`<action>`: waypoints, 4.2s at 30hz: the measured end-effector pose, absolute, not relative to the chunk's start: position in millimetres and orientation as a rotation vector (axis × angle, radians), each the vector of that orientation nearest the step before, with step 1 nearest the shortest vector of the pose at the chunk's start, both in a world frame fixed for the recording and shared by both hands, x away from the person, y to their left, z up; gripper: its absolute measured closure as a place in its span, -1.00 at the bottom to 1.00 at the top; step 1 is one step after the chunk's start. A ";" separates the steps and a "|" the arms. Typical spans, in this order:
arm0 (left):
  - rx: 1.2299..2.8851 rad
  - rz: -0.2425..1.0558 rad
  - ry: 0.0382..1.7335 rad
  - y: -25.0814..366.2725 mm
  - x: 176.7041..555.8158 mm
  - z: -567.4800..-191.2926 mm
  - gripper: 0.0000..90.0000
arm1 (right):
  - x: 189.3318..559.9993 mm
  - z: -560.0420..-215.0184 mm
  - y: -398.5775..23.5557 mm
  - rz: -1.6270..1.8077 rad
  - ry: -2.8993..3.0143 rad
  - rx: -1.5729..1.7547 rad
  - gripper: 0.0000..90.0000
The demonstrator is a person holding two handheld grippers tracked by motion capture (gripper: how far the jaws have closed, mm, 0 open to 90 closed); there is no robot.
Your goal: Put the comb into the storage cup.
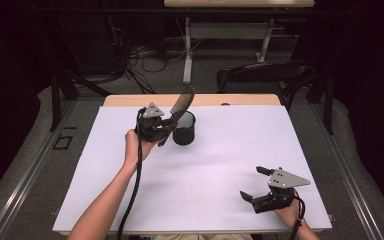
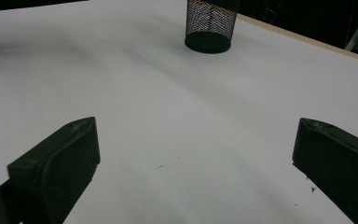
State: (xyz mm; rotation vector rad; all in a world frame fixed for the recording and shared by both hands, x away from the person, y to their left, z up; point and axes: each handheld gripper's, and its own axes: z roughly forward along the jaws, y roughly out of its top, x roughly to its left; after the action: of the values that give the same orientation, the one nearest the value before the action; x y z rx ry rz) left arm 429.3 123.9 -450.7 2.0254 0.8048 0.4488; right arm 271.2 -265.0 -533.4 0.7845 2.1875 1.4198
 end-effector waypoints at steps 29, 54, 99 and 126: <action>1.940 0.445 0.844 118.8 448.3 -440.9 0.62 | 270.7 -533.2 -266.1 1.422 2.179 0.788 -0.99; 1.894 0.456 0.862 112.8 458.6 -436.8 0.62 | 270.5 -532.7 -266.9 1.417 2.179 0.791 -0.99; 1.726 0.494 0.871 96.0 479.0 -431.5 0.62 | 270.8 -532.8 -268.3 1.417 2.174 0.788 -0.99; 1.679 0.502 0.865 89.1 487.6 -444.6 0.62 | 270.4 -532.7 -269.0 1.416 2.177 0.791 -0.99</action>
State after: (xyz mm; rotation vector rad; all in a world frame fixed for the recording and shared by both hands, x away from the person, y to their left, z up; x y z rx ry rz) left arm 487.6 89.1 -444.6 1.6793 0.8652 0.5015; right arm 270.4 -269.0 -532.7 0.7909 2.1774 1.4156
